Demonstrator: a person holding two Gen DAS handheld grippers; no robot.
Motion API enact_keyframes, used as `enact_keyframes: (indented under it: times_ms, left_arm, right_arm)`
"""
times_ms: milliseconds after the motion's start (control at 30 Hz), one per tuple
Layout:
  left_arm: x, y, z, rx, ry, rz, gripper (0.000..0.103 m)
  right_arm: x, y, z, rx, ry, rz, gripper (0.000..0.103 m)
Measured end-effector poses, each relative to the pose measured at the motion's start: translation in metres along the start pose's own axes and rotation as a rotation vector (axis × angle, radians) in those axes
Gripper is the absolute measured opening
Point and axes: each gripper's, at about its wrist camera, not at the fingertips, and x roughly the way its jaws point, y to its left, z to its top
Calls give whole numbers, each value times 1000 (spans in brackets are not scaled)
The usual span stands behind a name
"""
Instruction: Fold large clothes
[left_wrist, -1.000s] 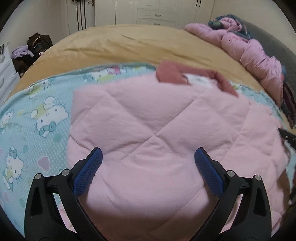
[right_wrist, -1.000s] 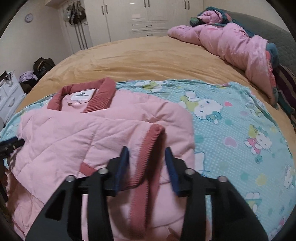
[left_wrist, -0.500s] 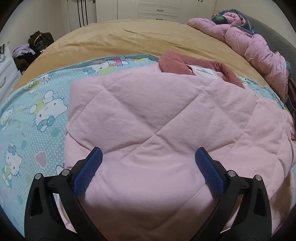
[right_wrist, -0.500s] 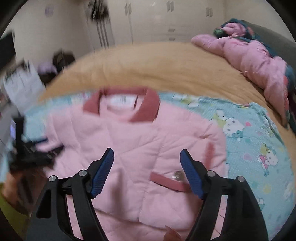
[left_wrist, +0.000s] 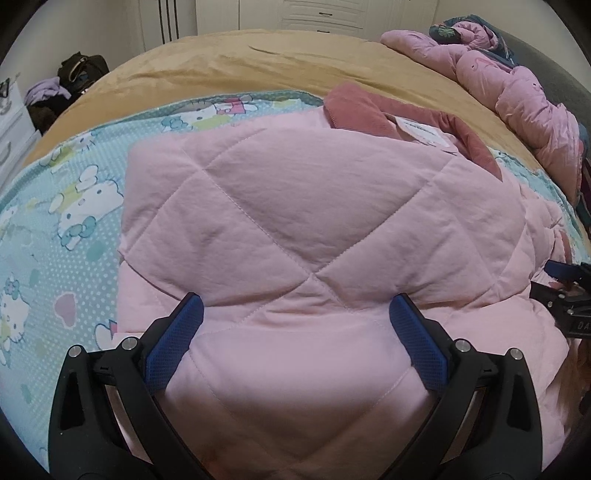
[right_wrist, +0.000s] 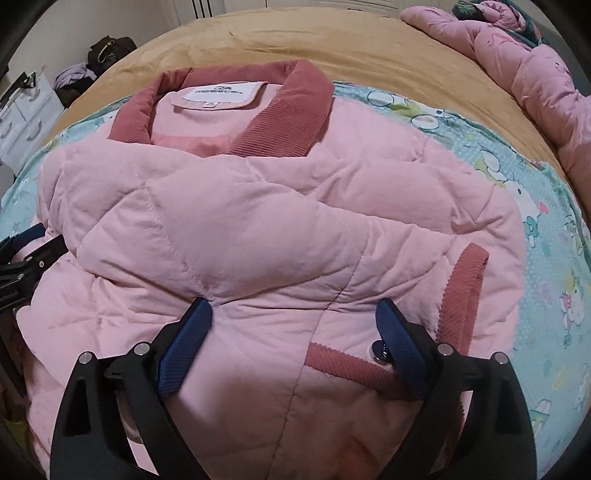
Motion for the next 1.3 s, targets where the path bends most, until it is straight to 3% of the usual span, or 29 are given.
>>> enact_keyframes:
  times_ms: [200,333,467,567,633,733,800,933,1067,1300]
  left_arm:
    - [-13,1,2,15,-7,-22,94]
    - [-63,0,-3,50,-87,-80,94]
    - [-88,-17,-11,96,-86,-119,94]
    - [-74,-35,-23,146,15,-87,94]
    - [-60,-38,-29,142,53,-74,95]
    - [-47,-32,-31,83,71,-113,95]
    - [-43,-28,-32,63,69,-128,95]
    - [-36,-30,-34,77,51,-113,95]
    - [-48,-27,-34,55,23,-141,95]
    - [-132,-8,-30,22,-146,-192,94]
  right_arm:
    - [-11,-1,-4,5,-32,-2,92]
    - [-70,-1,-20,-34,-127,61,92]
    - [-114,0,-44,-45,-208,133,97]
    - [-116,7,-54,-56,-179,153,97]
    - [-99,9,-57,-62,-124,114,98]
    - [-64,8,-63,-25,-20,102,98]
    - [-51,8,-67,-20,-7,95,99]
    - [-40,16,-67,-45,-17,37,99]
    - [-49,14,-68,-37,-31,52,99]
    - [-133,0,-80,-11,-217,115,99]
